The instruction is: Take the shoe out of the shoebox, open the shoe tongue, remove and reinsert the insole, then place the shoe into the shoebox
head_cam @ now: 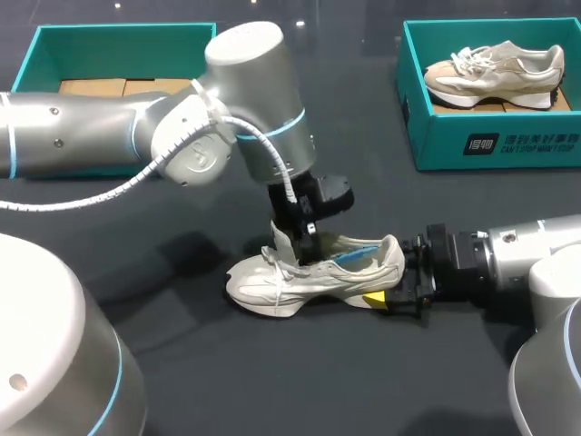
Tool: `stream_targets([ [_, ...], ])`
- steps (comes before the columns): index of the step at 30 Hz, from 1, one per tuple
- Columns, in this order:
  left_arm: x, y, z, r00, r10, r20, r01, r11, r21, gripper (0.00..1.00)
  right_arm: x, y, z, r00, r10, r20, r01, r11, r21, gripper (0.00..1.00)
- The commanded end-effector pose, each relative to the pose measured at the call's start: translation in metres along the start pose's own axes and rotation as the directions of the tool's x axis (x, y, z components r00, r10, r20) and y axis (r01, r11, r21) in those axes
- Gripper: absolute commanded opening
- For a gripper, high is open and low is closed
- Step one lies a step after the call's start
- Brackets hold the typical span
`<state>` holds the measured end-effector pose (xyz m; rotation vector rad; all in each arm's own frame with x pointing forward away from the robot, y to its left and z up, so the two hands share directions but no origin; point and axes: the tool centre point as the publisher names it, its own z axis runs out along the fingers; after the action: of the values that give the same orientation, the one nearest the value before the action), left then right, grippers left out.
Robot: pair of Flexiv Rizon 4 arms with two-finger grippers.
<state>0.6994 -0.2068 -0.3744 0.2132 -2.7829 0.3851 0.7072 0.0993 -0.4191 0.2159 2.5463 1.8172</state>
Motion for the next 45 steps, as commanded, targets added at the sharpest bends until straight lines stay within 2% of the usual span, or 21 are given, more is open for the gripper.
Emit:
stream_targets([
  [1,-0.011,0.012,-0.006,0.999,0.006,-0.034,-0.003,0.996,0.087,0.0,-0.002,-0.001,0.0,1.0,0.001,0.0,-0.001,1.0,0.006,0.0],
  [14,-0.009,-0.006,-0.018,0.997,0.075,0.014,-0.076,0.992,0.097,0.0,-0.002,-0.001,0.0,1.0,0.001,0.0,-0.001,1.0,0.006,0.0],
  [24,0.004,-0.026,-0.032,0.989,0.13,0.071,-0.138,0.983,0.117,0.0,-0.002,-0.001,0.0,1.0,0.001,0.0,-0.001,1.0,0.006,0.0],
  [38,0.01,-0.016,-0.044,0.991,0.103,0.084,-0.116,0.978,0.171,0.0,-0.002,-0.001,0.0,1.0,0.001,0.0,-0.001,1.0,0.006,0.0],
  [45,0.015,-0.039,-0.054,0.983,0.106,0.15,-0.132,0.975,0.178,0.0,-0.002,-0.001,0.0,1.0,0.001,0.0,-0.001,1.0,0.006,0.0],
])
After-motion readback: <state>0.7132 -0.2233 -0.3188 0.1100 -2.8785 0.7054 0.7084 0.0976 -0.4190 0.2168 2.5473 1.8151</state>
